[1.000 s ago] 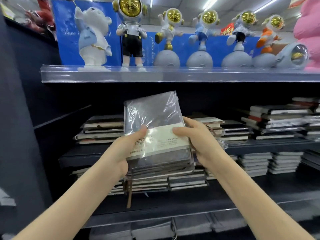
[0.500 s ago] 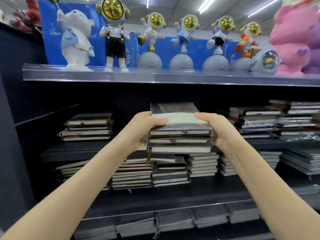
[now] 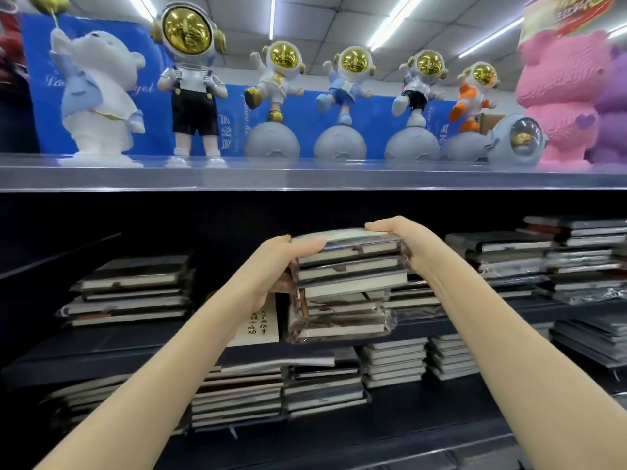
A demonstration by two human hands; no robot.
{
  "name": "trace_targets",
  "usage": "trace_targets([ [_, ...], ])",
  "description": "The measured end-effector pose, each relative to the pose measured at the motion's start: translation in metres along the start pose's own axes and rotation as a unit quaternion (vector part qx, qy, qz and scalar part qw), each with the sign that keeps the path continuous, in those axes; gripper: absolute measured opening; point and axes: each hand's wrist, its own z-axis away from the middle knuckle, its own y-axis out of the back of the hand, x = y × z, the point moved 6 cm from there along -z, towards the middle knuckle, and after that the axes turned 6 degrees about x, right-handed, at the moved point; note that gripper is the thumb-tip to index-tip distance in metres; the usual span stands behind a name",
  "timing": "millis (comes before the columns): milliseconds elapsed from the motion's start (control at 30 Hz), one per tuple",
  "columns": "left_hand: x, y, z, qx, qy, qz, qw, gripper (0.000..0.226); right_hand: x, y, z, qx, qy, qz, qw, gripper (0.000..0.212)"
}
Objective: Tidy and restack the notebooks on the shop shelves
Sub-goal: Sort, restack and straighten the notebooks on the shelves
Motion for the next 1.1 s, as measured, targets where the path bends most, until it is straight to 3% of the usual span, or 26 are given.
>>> trace_targets([
  [200,-0.018,0.003,-0.009,-0.004,-0.004,-0.031,1.000,0.089,0.003,0.003,-0.011,-0.051,-0.012,0.029,0.998,0.025],
  [300,-0.023,0.004,-0.008,0.031,-0.013,-0.031,0.999,0.084,0.006,0.006,-0.005,-0.102,-0.011,-0.021,0.994,0.032],
  [433,-0.025,0.005,-0.001,0.085,-0.051,-0.063,0.993,0.094,0.008,0.012,-0.001,-0.117,0.013,-0.111,0.987,0.015],
  [567,-0.017,-0.004,0.013,0.045,-0.102,-0.156,0.981,0.090,0.010,0.011,0.003,-0.070,0.090,0.069,0.991,0.023],
  [633,-0.016,-0.003,0.015,0.049,-0.118,-0.181,0.975,0.081,0.007,0.013,0.010,-0.003,0.162,0.189,0.969,0.041],
  [700,-0.016,0.000,0.014,0.068,-0.125,-0.207,0.968,0.088,0.002,0.018,0.018,0.066,0.258,0.261,0.928,0.037],
  [733,-0.016,0.000,0.015,0.074,-0.129,-0.218,0.965,0.091,0.002,0.019,0.023,0.077,0.285,0.265,0.918,0.027],
  [767,-0.015,0.001,0.015,0.077,-0.133,-0.223,0.963,0.091,0.004,0.020,0.026,0.066,0.298,0.264,0.915,0.029],
  [900,-0.010,0.001,0.016,0.082,-0.161,-0.233,0.955,0.078,0.017,0.007,0.039,-0.067,0.296,0.260,0.917,0.072],
  [967,-0.009,0.003,0.016,0.091,-0.172,-0.240,0.951,0.073,0.020,0.008,0.042,-0.058,0.315,0.278,0.906,0.086],
  [1100,-0.009,0.003,0.019,0.084,-0.189,-0.250,0.946,0.068,0.020,0.018,0.056,-0.002,0.393,0.274,0.878,0.078],
])
